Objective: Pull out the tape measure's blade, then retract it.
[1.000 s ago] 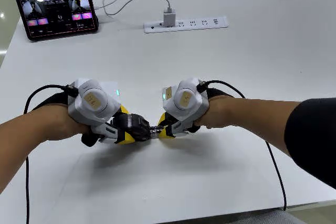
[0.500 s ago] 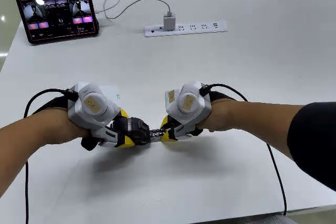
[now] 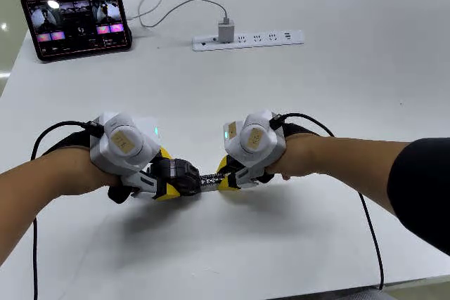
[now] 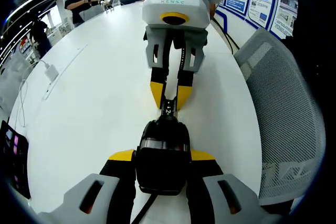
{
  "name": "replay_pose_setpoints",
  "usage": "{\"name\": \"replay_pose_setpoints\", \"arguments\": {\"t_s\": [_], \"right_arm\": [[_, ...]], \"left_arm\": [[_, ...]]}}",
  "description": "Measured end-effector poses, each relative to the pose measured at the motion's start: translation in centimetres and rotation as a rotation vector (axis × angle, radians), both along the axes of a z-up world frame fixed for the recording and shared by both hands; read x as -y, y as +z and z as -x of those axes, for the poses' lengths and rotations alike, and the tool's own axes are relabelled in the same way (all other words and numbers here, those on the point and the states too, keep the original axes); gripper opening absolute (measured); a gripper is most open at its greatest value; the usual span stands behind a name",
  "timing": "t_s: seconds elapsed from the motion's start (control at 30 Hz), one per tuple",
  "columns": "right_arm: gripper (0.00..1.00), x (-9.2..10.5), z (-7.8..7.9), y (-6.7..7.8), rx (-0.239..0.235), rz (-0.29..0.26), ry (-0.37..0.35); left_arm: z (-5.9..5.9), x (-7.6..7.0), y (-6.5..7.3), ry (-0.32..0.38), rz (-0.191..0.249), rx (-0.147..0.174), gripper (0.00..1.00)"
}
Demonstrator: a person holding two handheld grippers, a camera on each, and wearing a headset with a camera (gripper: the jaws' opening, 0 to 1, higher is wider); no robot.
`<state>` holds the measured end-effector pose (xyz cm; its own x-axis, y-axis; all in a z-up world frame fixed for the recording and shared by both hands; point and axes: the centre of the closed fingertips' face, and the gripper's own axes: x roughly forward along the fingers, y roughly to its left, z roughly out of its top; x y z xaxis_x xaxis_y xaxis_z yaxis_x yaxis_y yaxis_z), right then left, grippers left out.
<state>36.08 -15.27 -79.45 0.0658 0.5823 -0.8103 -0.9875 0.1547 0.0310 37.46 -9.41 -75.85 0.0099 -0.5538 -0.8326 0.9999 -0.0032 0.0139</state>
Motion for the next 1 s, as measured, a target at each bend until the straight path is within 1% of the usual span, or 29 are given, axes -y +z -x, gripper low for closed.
{"name": "replay_pose_setpoints", "arguments": {"t_s": [1.0], "right_arm": [[0.09,1.3,0.0,0.0,0.001,0.001,-0.010]], "left_arm": [[0.0,0.0,0.1,0.005,0.001,0.001,0.32]]}}
